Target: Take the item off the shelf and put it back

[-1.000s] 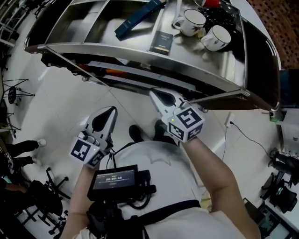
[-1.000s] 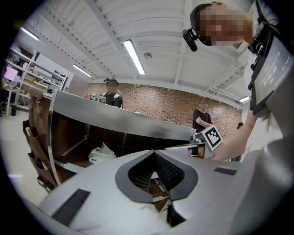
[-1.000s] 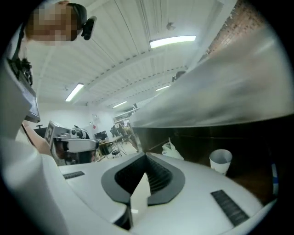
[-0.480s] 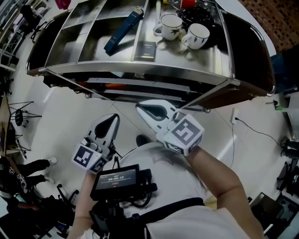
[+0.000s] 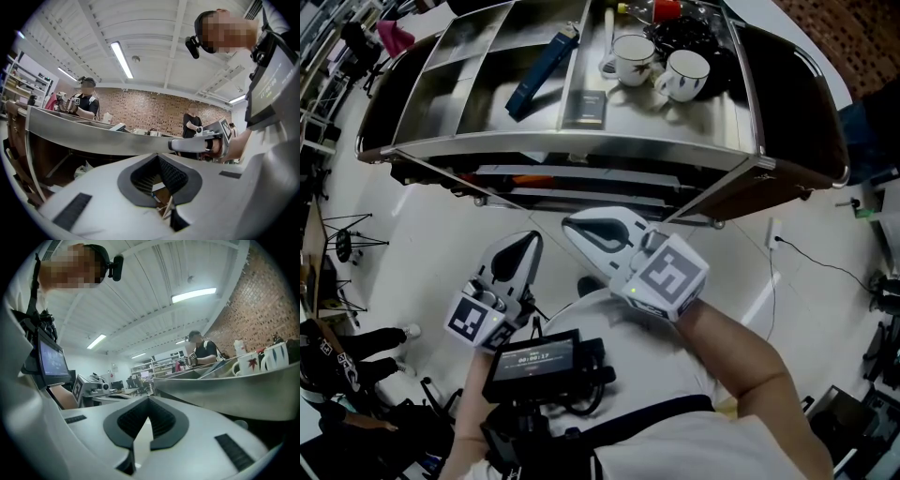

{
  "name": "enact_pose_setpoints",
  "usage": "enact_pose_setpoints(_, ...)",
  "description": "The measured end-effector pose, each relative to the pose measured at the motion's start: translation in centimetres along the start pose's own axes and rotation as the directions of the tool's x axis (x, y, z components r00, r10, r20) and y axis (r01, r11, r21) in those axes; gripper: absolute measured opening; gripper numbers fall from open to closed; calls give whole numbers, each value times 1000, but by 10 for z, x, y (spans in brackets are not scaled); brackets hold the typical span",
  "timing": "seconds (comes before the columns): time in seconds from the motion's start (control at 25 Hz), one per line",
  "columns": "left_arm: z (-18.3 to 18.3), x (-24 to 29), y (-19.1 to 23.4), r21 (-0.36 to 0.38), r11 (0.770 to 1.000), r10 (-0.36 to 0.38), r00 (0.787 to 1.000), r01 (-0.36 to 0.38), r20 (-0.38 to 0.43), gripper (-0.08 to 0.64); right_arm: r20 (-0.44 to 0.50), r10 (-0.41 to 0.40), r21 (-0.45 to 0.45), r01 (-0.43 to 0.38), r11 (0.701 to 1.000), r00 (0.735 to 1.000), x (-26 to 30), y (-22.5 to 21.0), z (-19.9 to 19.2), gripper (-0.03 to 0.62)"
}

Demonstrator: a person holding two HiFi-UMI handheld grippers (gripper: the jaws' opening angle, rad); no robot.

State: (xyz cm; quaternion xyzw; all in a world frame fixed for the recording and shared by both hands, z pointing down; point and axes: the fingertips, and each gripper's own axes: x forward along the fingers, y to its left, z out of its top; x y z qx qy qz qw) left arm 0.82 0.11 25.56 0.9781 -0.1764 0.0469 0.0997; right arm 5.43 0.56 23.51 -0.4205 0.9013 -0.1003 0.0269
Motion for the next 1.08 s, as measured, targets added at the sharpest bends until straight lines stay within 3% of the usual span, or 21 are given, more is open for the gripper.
enact_pose_setpoints(0.48,-3,1,-3,3,1000,10,1000,-10,-9,8,-38,12,27,-11,1000,999,-5,2,-1,0)
enact_pose_setpoints(1.08,-5,0,-5,4,1000,3,1000,-3,-16,8,-11,-3,14,3,1000,1000,-6,3,-2,0)
